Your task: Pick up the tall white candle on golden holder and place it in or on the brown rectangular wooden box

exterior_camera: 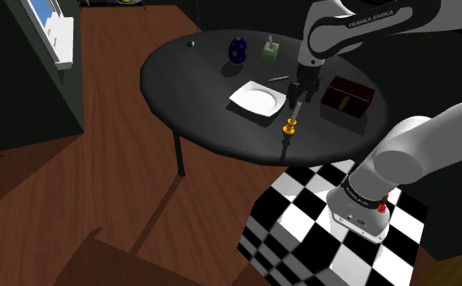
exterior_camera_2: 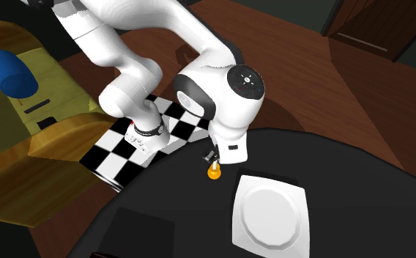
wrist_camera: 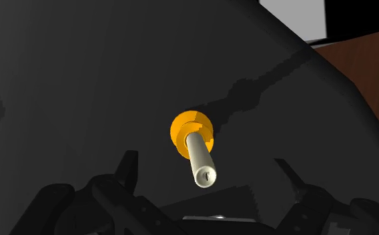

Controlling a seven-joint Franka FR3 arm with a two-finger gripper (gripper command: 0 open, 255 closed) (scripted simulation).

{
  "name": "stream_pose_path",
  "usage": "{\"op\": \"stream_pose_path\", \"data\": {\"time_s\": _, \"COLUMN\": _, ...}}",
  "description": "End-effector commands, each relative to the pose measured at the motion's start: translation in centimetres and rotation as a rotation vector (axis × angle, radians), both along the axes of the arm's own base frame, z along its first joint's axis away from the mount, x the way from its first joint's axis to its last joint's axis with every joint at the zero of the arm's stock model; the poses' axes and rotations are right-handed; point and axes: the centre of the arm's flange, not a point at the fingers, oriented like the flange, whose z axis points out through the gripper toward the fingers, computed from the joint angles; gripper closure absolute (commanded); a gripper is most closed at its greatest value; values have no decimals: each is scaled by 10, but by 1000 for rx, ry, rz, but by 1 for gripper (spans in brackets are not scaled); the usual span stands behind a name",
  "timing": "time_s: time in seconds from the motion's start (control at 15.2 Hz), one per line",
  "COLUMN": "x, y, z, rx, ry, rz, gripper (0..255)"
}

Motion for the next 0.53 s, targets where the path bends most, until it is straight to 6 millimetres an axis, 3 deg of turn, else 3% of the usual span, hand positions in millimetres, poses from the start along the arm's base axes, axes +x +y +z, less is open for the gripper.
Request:
{"op": "stream_pose_path", "data": {"time_s": 0.0, "x": 0, "y": 0, "z": 0, "rx": 0, "ry": 0, "rz": 0, "gripper": 0}}
{"op": "stream_pose_path", "data": {"time_s": 0.07, "x": 0, "y": 0, "z": 0, "rx": 0, "ry": 0, "rz": 0, "gripper": 255}}
{"op": "stream_pose_path", "data": {"time_s": 0.46, "x": 0, "y": 0, "z": 0, "rx": 0, "ry": 0, "rz": 0, "gripper": 255}}
